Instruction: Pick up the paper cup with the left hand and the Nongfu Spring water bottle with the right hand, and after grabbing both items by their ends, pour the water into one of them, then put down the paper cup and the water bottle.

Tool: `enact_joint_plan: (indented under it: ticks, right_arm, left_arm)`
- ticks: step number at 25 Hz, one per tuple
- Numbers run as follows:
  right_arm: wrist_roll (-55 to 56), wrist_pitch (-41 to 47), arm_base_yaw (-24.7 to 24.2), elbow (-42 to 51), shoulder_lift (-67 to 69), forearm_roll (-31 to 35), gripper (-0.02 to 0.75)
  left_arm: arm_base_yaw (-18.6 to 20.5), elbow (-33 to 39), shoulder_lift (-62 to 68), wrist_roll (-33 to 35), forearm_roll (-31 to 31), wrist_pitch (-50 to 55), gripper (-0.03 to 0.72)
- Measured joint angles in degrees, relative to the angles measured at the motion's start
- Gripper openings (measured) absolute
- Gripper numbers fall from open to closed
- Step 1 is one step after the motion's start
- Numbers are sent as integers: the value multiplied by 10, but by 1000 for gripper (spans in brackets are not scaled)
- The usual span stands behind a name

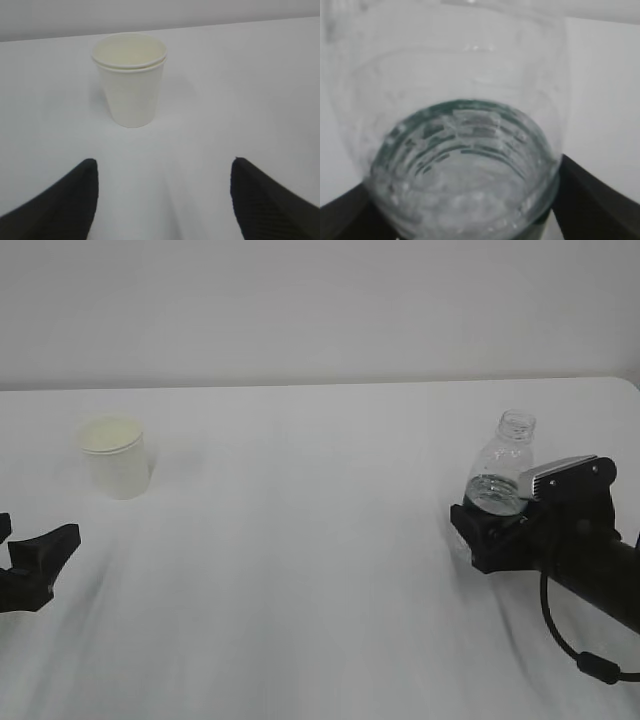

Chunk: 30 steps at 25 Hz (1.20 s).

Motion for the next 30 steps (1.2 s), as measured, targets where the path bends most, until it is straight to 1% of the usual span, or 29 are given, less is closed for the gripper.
enact_joint_plan:
  ticks: [7, 12, 15, 23, 26, 28, 30]
  right_arm:
    - [0, 0, 0, -27, 0, -17, 626]
    - [0, 0, 0, -31, 0, -25, 587]
    - [1, 0, 0, -31, 0, -25, 577]
    - [11, 6, 0, -31, 0, -27, 574]
    - [12, 24, 0, -31, 0, -28, 544]
    - [12, 27, 0, -31, 0, -30, 513]
    - [12, 27, 0, -31, 0, -33, 500]
  left_arm:
    - [0, 0, 0, 0, 0, 0, 592]
    - [0, 0, 0, 0, 0, 0, 592]
    - [0, 0, 0, 0, 0, 0, 591]
    - [0, 0, 0, 0, 0, 0, 591]
    - [0, 0, 0, 0, 0, 0, 591]
    - [0, 0, 0, 0, 0, 0, 589]
    - [0, 0, 0, 0, 0, 0, 589]
